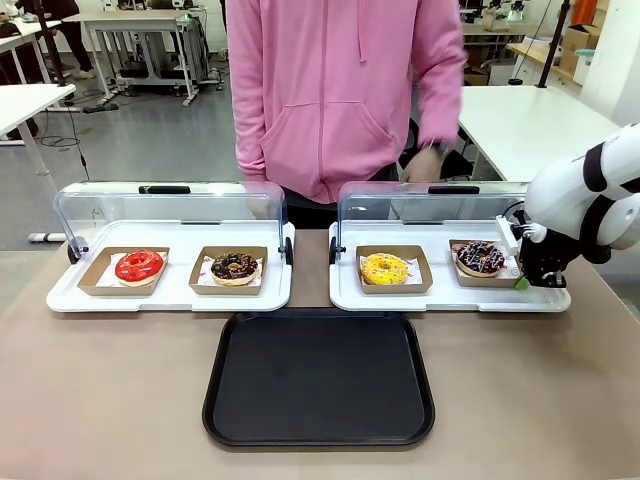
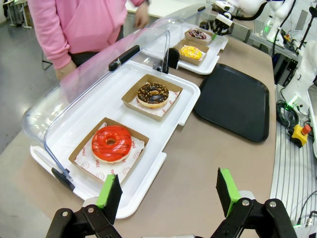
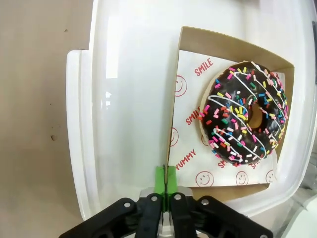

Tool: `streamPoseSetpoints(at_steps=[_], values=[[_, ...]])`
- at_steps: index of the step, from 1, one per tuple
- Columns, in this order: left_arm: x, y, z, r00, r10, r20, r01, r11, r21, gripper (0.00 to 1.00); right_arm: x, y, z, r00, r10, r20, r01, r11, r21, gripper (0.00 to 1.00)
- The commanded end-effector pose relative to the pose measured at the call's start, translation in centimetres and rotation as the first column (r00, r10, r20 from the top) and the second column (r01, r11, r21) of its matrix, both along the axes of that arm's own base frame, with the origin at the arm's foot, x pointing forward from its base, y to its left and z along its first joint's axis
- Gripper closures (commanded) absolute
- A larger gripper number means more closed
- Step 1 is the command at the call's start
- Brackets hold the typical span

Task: Move the fourth donut from the left to the tray.
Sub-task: Pick up the Paper togo box containing the Donut indicated by the person and place it on the Handle tray.

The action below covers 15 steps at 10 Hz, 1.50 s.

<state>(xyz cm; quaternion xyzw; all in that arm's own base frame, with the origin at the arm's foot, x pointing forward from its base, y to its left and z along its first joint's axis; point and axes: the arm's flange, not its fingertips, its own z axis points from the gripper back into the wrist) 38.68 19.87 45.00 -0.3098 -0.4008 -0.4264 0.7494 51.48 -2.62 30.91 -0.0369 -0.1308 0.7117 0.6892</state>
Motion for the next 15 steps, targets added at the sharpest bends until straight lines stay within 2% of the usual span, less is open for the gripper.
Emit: streamPoseSetpoints(at_steps=[1, 3, 9, 11, 14, 15], values=[[-0.1, 0.0, 0.2, 1.000, -0.011, 0.014, 0.011, 1.000, -0.009, 0.00, 0.0, 0.0, 0.0, 1.000, -0.001, 0.000, 0.001, 1.000, 0.000, 0.98], [-0.1, 0.0, 0.2, 1.000, -0.011, 0.014, 0.011, 1.000, -0.009, 0.00, -1.2, 2.6, 2.0, 0.998, -0.005, 0.070, 0.004, 1.000, 0.005, 0.98], [-0.1, 0.0, 0.2, 1.000, -0.011, 0.014, 0.011, 1.000, -0.009, 0.00, -6.0, 10.4, 8.0, 0.991, -0.084, 0.108, 0.077, 0.995, 0.067, 0.98], [-0.1, 0.0, 0.2, 1.000, -0.011, 0.014, 0.011, 1.000, -0.009, 0.00, -7.9, 13.9, 8.7, 0.990, -0.104, 0.094, 0.096, 0.992, 0.079, 0.98], [-0.1, 0.0, 0.2, 1.000, -0.011, 0.014, 0.011, 1.000, -0.009, 0.00, -10.6, 18.7, 7.7, 0.996, -0.088, 0.024, 0.086, 0.994, 0.074, 0.98], [-0.1, 0.0, 0.2, 1.000, -0.011, 0.014, 0.011, 1.000, -0.009, 0.00, -11.3, 19.5, 7.4, 0.997, -0.077, 0.028, 0.075, 0.995, 0.068, 0.98]])
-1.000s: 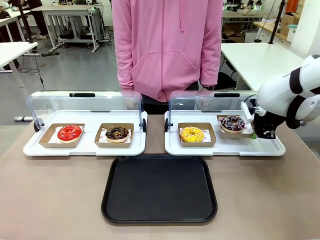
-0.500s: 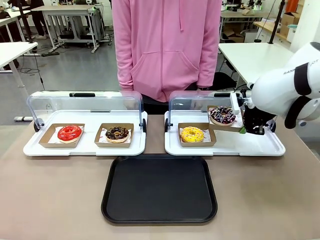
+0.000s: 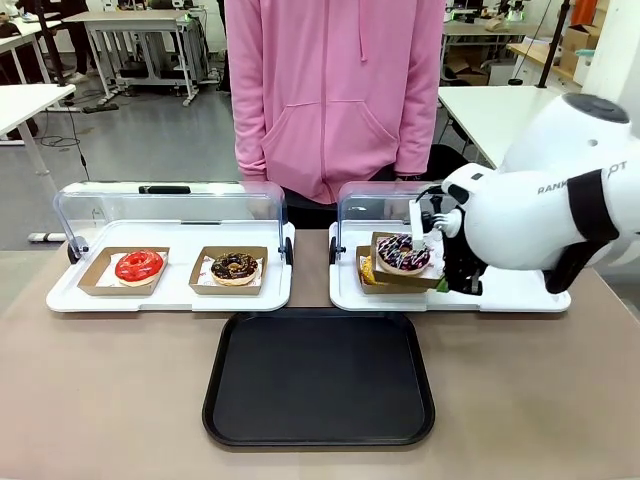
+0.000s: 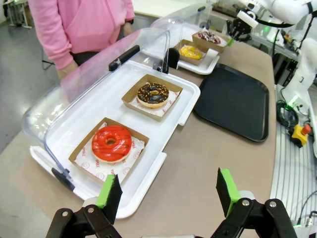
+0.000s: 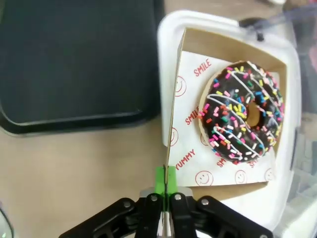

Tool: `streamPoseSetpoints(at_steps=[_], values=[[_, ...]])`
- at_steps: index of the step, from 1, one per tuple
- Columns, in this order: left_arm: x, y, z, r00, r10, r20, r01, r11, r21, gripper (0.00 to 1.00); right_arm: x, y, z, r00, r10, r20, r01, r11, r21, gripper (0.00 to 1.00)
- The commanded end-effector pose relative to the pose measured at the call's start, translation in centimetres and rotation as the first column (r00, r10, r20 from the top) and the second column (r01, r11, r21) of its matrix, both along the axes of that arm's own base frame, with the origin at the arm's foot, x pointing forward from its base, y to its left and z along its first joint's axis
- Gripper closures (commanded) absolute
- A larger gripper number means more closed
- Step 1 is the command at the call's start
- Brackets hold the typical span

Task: Move the fourth donut from the left to the tray.
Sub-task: Pick up the Paper togo box containing the Donut indicated by the person and place it on the Handle tray.

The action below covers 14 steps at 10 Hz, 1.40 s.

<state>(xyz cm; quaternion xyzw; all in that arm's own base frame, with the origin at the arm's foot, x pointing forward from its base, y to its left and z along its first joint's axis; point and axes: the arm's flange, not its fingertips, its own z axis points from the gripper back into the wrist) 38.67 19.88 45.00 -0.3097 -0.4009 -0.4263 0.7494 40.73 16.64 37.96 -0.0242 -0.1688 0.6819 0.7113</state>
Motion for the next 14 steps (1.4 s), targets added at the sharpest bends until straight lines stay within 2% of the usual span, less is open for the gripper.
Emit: streamPoseSetpoints(at_steps=[1, 2, 3, 8, 9, 11, 14], values=[[-0.1, 0.0, 0.2, 1.000, -0.011, 0.013, 0.011, 1.000, -0.009, 0.00, -1.1, 0.6, 0.2, 1.000, 0.000, 0.009, 0.000, 1.000, -0.002, 0.98], [-0.1, 0.0, 0.2, 1.000, -0.011, 0.013, 0.011, 1.000, -0.009, 0.00, -1.6, 0.3, 0.0, 0.994, 0.103, -0.042, -0.102, 0.994, 0.028, 0.98], [-0.1, 0.0, 0.2, 1.000, -0.011, 0.013, 0.011, 1.000, -0.009, 0.00, -0.6, 0.8, -0.3, 1.000, 0.013, -0.007, -0.013, 1.000, 0.000, 0.98], [-0.1, 0.0, 0.2, 1.000, -0.011, 0.013, 0.011, 1.000, -0.009, 0.00, -0.8, 0.7, -0.5, 0.999, 0.027, -0.025, -0.027, 1.000, 0.005, 0.98], [-0.1, 0.0, 0.2, 1.000, -0.011, 0.013, 0.011, 1.000, -0.009, 0.00, -2.9, 2.9, -0.1, 1.000, 0.012, 0.011, -0.012, 1.000, -0.004, 0.98], [-0.1, 0.0, 0.2, 1.000, -0.011, 0.013, 0.011, 1.000, -0.009, 0.00, -5.8, 6.0, 0.1, 0.999, -0.022, 0.030, 0.022, 1.000, 0.012, 0.98], [-0.1, 0.0, 0.2, 1.000, -0.011, 0.013, 0.011, 1.000, -0.009, 0.00, -9.5, 9.4, -0.8, 0.999, -0.047, 0.005, 0.046, 0.998, 0.035, 0.98]])
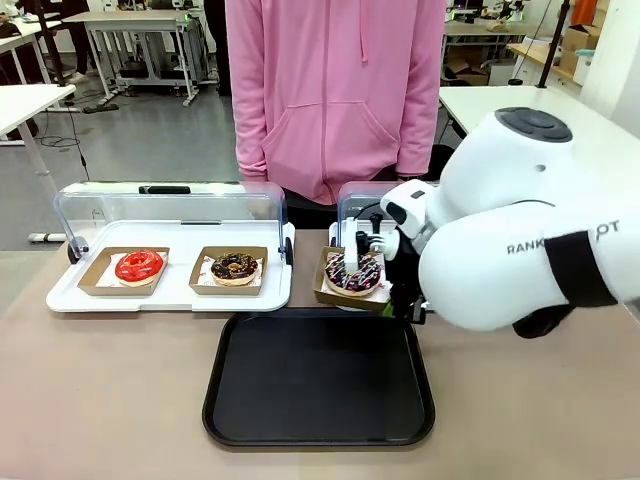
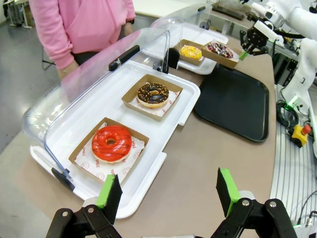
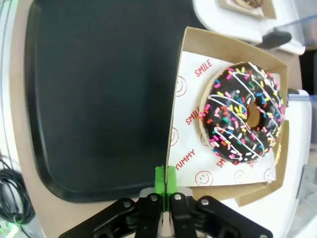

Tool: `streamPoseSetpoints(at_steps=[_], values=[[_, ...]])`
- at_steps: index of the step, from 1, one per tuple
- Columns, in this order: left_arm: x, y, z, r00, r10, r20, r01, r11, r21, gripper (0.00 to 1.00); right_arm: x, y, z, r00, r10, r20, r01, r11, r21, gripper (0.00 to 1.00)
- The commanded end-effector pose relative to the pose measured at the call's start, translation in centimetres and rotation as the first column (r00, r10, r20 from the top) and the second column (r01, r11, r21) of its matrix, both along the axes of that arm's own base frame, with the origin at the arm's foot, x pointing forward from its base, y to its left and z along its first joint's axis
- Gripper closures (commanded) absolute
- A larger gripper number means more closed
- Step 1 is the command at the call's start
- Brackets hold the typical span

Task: Move the fourth donut from the left to the tray.
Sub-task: Pick up the Paper togo box containing the Donut indicated by the person and place it on the Handle tray.

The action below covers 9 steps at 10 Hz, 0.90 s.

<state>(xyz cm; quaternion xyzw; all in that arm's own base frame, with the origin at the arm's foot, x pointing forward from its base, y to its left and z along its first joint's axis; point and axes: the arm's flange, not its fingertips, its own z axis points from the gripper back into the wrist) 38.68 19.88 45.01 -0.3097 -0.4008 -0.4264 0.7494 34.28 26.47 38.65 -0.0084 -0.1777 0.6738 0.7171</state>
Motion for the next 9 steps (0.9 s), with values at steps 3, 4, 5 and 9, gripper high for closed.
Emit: streamPoseSetpoints(at_steps=[3, 4, 5, 9], values=[[-0.1, 0.0, 0.2, 1.000, -0.011, 0.014, 0.011, 1.000, -0.009, 0.00, -5.9, 1.9, -2.7, 0.999, -0.020, 0.045, 0.020, 1.000, -0.009, 0.98], [-0.1, 0.0, 0.2, 1.000, -0.011, 0.014, 0.011, 1.000, -0.009, 0.00, -6.7, 2.5, -3.4, 0.999, 0.004, 0.045, -0.003, 0.999, -0.033, 0.98], [-0.1, 0.0, 0.2, 1.000, -0.011, 0.014, 0.011, 1.000, -0.009, 0.00, -7.4, 3.2, -4.3, 0.999, 0.029, 0.034, -0.027, 0.998, -0.054, 0.98], [-0.1, 0.0, 0.2, 1.000, -0.011, 0.014, 0.011, 1.000, -0.009, 0.00, -9.3, 4.1, -6.6, 0.997, 0.080, 0.005, -0.080, 0.993, -0.086, 0.98]])
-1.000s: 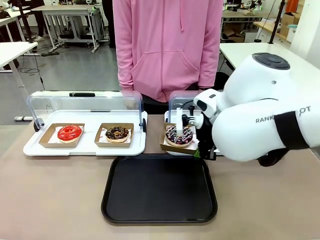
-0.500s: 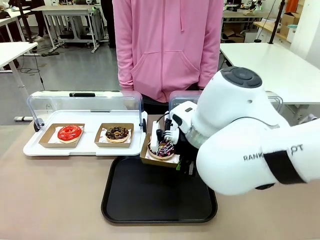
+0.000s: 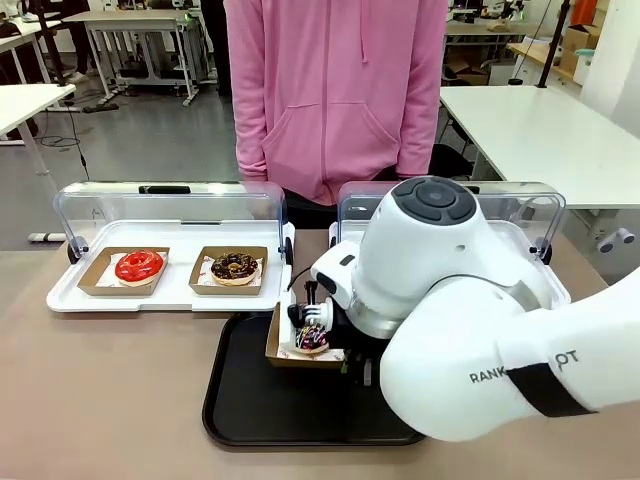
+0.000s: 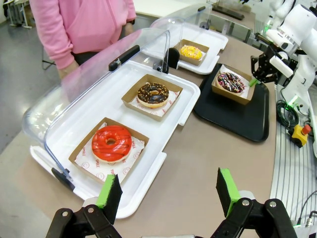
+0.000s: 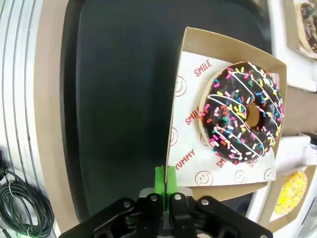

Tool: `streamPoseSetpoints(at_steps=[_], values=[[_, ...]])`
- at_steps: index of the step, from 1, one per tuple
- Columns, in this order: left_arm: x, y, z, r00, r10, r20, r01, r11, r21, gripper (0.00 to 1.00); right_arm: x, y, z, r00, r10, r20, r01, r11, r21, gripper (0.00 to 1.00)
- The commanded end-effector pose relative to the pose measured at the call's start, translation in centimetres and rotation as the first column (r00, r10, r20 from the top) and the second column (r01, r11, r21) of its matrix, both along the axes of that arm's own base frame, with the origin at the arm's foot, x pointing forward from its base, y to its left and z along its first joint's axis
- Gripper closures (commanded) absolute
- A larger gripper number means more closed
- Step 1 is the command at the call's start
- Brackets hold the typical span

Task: Move the fourth donut from the left to the tray.
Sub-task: Pick up the Paper togo box containing the Donut indicated by the person and place it on the Handle tray.

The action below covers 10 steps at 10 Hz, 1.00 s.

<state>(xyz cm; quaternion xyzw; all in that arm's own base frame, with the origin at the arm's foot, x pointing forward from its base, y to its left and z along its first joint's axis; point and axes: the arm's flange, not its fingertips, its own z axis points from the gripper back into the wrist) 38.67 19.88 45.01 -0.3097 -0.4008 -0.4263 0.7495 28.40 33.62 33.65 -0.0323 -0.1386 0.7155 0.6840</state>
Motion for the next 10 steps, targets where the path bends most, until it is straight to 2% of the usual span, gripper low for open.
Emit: streamPoseSetpoints(at_steps=[1, 10], values=[[-0.1, 0.0, 0.2, 1.000, -0.011, 0.014, 0.011, 1.000, -0.009, 0.00, -3.8, -3.0, -2.0, 1.000, -0.007, 0.012, 0.007, 1.000, 0.013, 0.98], [-0.1, 0.0, 0.2, 1.000, -0.011, 0.014, 0.011, 1.000, -0.009, 0.00, -3.0, -3.5, -3.9, 0.998, 0.004, -0.060, -0.004, 1.000, -0.004, 0.98]])
